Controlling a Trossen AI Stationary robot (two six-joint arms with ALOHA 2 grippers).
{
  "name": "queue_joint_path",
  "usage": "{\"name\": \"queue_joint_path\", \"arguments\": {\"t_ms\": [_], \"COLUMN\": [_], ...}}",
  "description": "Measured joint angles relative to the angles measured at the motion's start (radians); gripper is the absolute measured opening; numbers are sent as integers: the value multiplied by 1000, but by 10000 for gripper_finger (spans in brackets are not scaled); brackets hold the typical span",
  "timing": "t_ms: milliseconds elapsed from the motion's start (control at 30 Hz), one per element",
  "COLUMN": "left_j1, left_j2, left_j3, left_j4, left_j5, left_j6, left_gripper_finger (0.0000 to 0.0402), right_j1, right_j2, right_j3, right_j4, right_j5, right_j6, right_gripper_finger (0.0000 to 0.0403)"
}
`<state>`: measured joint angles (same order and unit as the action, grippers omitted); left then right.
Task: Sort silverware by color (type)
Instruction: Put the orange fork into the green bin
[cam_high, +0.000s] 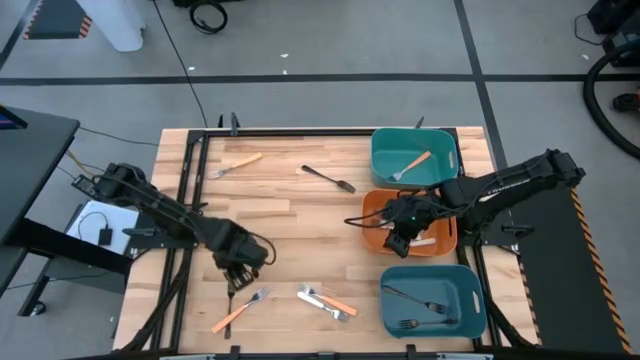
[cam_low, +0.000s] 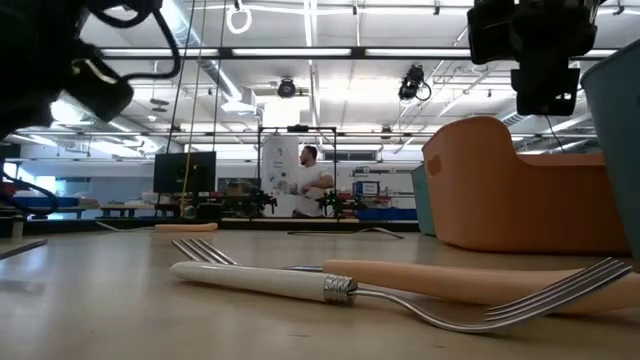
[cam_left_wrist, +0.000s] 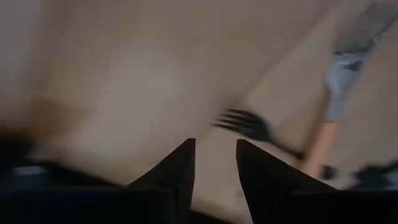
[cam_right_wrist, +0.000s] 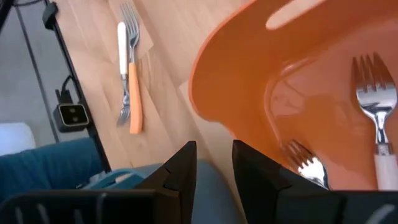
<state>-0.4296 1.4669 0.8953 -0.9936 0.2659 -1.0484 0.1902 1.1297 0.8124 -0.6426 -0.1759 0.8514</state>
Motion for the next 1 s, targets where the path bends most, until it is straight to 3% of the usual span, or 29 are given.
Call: {"name": "queue_joint_path", "arguments": {"t_ms": [200,567,767,1000], "left_j1": [-72,-198,-255,-282], "left_j2": [0,15,91,181], "left_j3": [-62,-63,-63,-60], "left_j4": [286,414,530,531], "left_j5": [23,-108,-111,-111], "left_j6": [-200,-269,-307,-374], "left_gripper_finger": [150,156,156,156], "right_j1": [5,6,6,6], "right_j2": [-14,-14,-13,-13], "right_j3": [0,0,0,0], "right_j4": [-20,-36,-40,-41], "right_j5": [-2,-5,-4,-5], "right_j6": [-7,-10,-15,-17], "right_gripper_finger": [110,110,110,110]}}
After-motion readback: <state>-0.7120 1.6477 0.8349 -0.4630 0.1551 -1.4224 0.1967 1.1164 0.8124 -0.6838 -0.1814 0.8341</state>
